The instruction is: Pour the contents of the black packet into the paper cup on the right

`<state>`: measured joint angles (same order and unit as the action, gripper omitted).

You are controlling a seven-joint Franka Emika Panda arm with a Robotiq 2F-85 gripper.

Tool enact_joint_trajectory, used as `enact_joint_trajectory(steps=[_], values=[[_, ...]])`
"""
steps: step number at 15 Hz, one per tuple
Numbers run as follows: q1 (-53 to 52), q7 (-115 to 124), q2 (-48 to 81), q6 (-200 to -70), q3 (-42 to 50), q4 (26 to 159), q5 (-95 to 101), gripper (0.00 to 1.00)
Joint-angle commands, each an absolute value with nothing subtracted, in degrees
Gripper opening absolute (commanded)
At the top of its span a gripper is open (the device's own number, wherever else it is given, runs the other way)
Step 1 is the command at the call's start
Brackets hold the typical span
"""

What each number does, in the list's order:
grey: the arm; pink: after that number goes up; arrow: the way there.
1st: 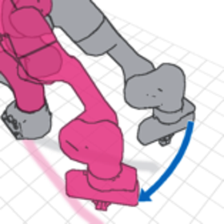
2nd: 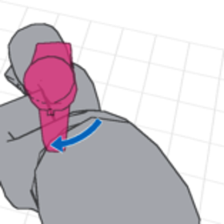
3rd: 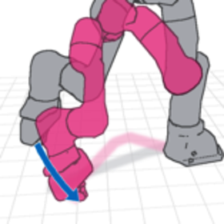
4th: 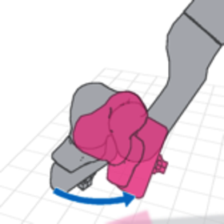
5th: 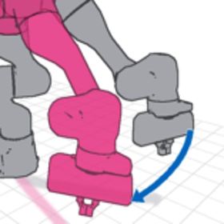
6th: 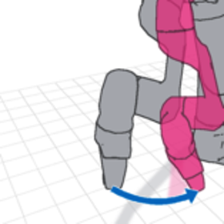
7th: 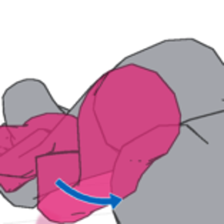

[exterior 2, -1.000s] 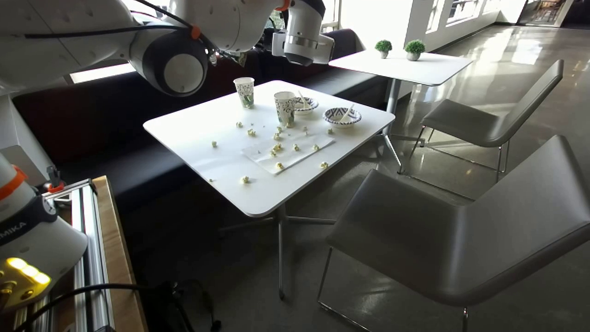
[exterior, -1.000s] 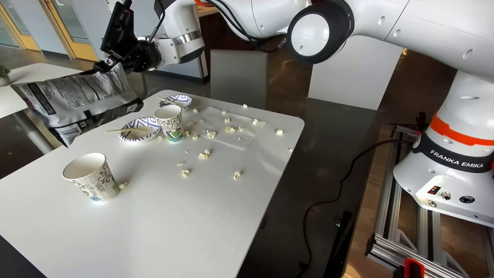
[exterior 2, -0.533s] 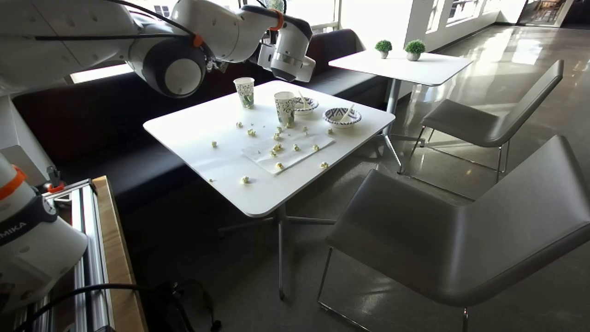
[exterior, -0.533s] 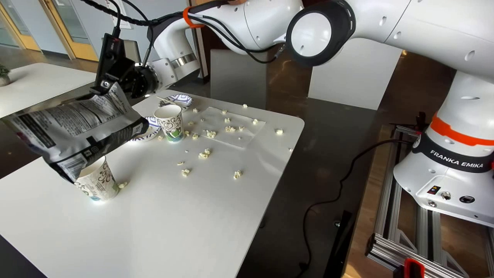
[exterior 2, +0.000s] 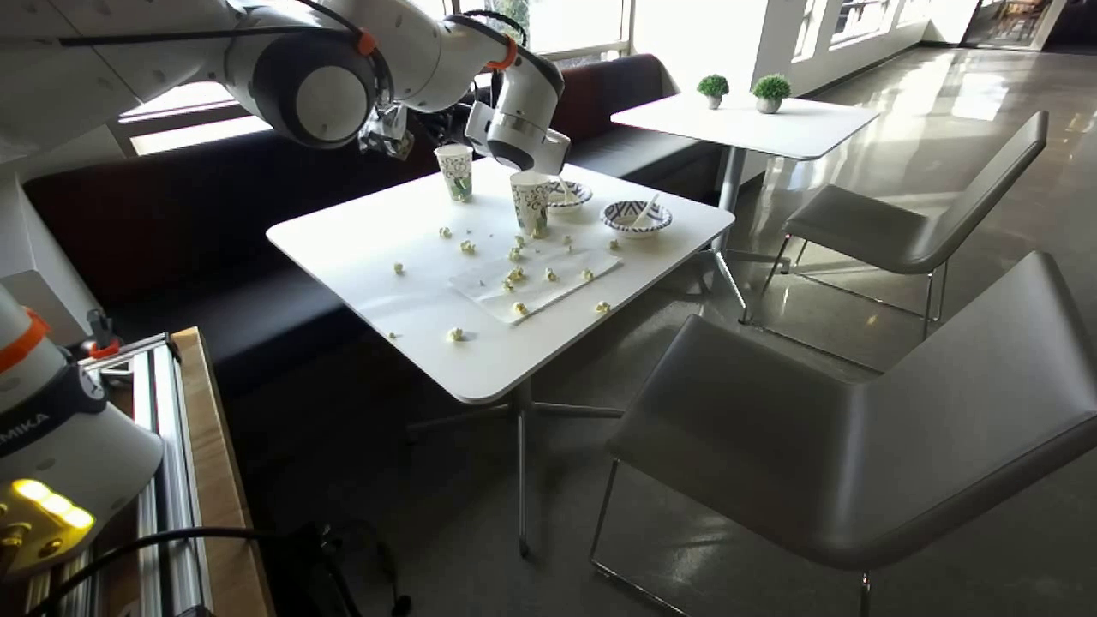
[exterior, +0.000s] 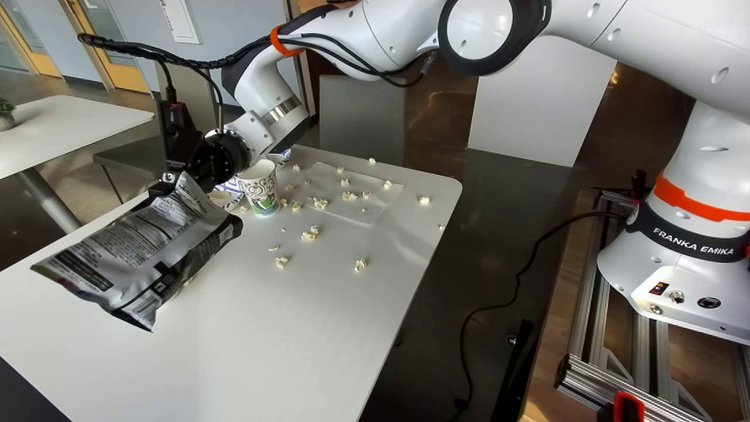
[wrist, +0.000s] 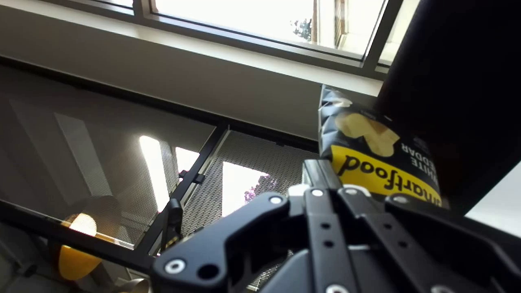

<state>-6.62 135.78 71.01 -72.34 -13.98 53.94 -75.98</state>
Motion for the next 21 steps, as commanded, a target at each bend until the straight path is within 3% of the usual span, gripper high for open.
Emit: enact_joint_trajectory(steps=[1, 9, 21], values=[[-8.64, 137.39, 61.94, -75.50, -10.73, 64.86, -71.56, 0.00], [-14.61, 134.28, 54.08, -77.33, -5.25, 68.65, -58.08, 0.00], [-14.56, 95.01, 51.26, -92.51, -8.09, 77.70, -53.32, 0.00]])
